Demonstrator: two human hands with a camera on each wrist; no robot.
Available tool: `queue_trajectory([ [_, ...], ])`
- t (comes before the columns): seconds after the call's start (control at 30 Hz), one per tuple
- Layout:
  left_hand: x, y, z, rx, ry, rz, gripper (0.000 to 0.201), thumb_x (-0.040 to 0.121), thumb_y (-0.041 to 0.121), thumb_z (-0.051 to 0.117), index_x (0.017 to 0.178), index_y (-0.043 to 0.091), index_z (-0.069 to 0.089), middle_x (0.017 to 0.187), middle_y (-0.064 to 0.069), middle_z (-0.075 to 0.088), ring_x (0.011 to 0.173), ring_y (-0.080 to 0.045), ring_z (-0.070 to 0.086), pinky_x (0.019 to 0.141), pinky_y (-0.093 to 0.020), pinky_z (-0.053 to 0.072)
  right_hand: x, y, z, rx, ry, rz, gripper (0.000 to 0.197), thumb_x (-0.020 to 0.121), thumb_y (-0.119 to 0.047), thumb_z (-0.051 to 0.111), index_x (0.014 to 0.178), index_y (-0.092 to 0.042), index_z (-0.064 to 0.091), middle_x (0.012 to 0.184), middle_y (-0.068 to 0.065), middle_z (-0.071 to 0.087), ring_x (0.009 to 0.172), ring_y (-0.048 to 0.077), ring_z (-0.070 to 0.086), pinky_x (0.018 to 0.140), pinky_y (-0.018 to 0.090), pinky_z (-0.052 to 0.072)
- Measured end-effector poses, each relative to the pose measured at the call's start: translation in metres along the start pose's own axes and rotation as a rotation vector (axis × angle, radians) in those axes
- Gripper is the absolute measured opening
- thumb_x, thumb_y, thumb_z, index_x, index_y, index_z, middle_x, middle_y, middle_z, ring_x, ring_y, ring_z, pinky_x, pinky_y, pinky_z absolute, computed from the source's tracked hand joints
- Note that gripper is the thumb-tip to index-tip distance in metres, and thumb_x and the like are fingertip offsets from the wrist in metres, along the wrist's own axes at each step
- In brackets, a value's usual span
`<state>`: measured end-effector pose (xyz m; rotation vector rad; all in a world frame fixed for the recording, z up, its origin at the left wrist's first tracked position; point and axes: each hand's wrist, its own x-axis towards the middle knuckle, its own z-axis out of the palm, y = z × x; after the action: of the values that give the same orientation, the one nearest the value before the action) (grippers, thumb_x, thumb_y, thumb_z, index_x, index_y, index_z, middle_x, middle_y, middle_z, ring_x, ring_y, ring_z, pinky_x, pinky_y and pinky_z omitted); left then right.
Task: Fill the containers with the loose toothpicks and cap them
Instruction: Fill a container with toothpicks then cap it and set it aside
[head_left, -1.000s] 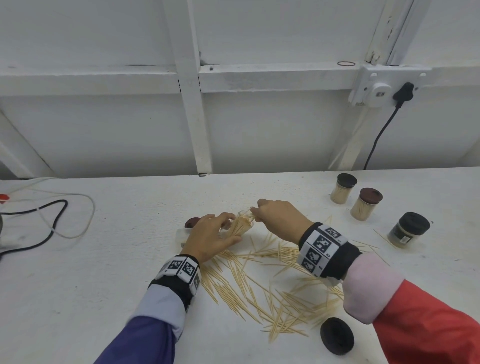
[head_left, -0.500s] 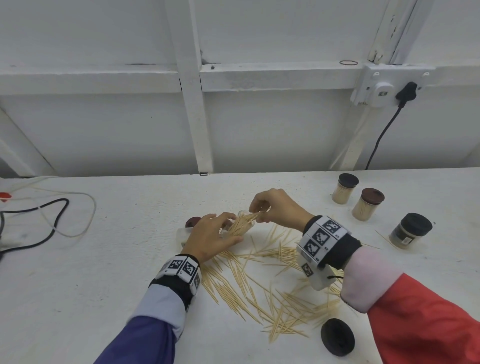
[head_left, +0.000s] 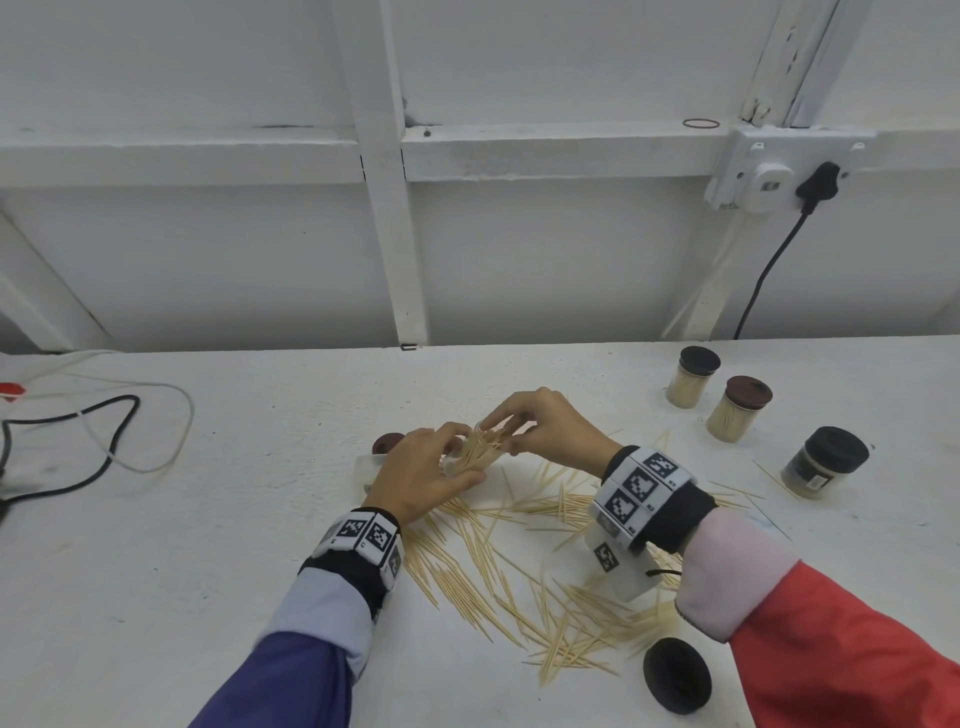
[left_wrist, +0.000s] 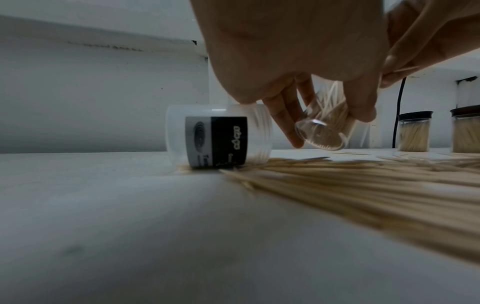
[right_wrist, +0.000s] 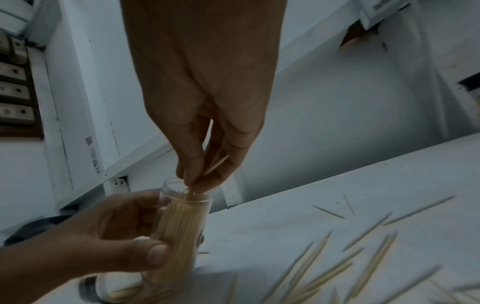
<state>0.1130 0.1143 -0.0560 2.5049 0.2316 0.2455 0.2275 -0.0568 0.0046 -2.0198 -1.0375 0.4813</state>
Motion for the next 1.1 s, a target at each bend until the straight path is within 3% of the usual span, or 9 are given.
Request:
queue_trajectory([
  [0.1,0.001,0.0,0.001,0.0,0.0,-0.002,0.057,0.078,0.049,0.074,0.127,0.028,0.054,0.106,0.012,0.062,0.102,-0.008,0.055,0.086,-0.027,0.044,0.0,0.001,-0.005,0.011,0.042,-0.017,0.022,0.076,0.01,0.07,0.09,-0.006,0.076,0.085,0.005,0.074,0.077,0.016,0.07,0.072,0.025,0.058],
  [0.27,0.0,-0.001,0.001,0.006,0.004,0.037,0.06,0.078,0.05,0.075,0.129,0.025,0.055,0.109,0.01,0.065,0.105,-0.01,0.055,0.091,-0.033,0.047,0.003,0.001,0.0,-0.069,0.089,-0.037,0.008,0.075,0.001,0.078,0.078,-0.005,0.073,0.07,0.004,0.071,0.059,0.012,0.066,0.059,0.018,0.053],
  [0.4,-0.001,-0.002,0.001,0.019,-0.014,0.062,0.059,0.077,0.051,0.075,0.127,0.026,0.056,0.11,0.007,0.067,0.106,-0.012,0.057,0.091,-0.035,0.047,0.004,-0.001,0.006,-0.104,0.063,-0.074,0.008,0.072,-0.002,0.08,0.077,-0.007,0.076,0.071,0.0,0.072,0.059,0.002,0.061,0.058,0.01,0.046],
  [0.53,0.0,0.001,-0.001,0.011,0.013,0.026,0.058,0.079,0.049,0.074,0.128,0.025,0.055,0.111,0.007,0.066,0.103,-0.01,0.057,0.087,-0.028,0.045,0.003,-0.002,0.0,0.048,0.055,-0.031,0.014,0.072,-0.001,0.08,0.084,-0.008,0.077,0.079,0.003,0.074,0.065,0.011,0.068,0.062,0.019,0.055],
  [0.63,0.0,0.001,-0.001,0.009,0.022,0.021,0.059,0.079,0.049,0.074,0.129,0.024,0.055,0.112,0.005,0.066,0.102,-0.01,0.057,0.086,-0.027,0.045,0.003,-0.001,-0.01,0.086,0.0,0.004,0.021,0.07,0.001,0.082,0.088,-0.008,0.076,0.087,0.003,0.075,0.079,0.01,0.071,0.072,0.022,0.057],
  [0.77,-0.001,0.002,-0.001,0.006,0.027,0.019,0.059,0.079,0.048,0.075,0.129,0.024,0.055,0.112,0.005,0.066,0.102,-0.01,0.057,0.086,-0.027,0.044,0.002,0.003,-0.017,0.066,-0.017,0.006,0.024,0.073,0.01,0.075,0.087,-0.009,0.076,0.088,0.005,0.075,0.083,0.012,0.072,0.076,0.025,0.059],
  [0.9,-0.001,0.002,-0.001,-0.007,0.014,0.016,0.059,0.078,0.047,0.076,0.129,0.024,0.055,0.114,0.005,0.066,0.104,-0.01,0.057,0.087,-0.027,0.044,0.003,0.003,-0.011,-0.041,0.11,-0.044,0.012,0.074,0.002,0.079,0.082,-0.006,0.076,0.077,0.003,0.073,0.07,0.009,0.069,0.069,0.016,0.055],
  [0.97,-0.001,0.002,0.0,-0.006,0.007,0.021,0.059,0.078,0.047,0.076,0.129,0.025,0.055,0.113,0.006,0.066,0.104,-0.01,0.057,0.088,-0.028,0.044,0.004,0.002,-0.006,-0.084,0.146,-0.07,0.009,0.074,-0.001,0.079,0.08,-0.005,0.075,0.073,0.005,0.071,0.064,0.013,0.067,0.062,0.018,0.054],
  [1.1,-0.002,0.003,-0.001,-0.002,0.011,0.03,0.059,0.079,0.047,0.076,0.129,0.024,0.055,0.112,0.007,0.065,0.104,-0.01,0.057,0.089,-0.028,0.045,0.006,0.002,0.004,-0.119,0.153,-0.134,0.009,0.074,-0.001,0.078,0.076,-0.008,0.073,0.074,-0.003,0.067,0.067,0.007,0.062,0.062,0.017,0.05],
])
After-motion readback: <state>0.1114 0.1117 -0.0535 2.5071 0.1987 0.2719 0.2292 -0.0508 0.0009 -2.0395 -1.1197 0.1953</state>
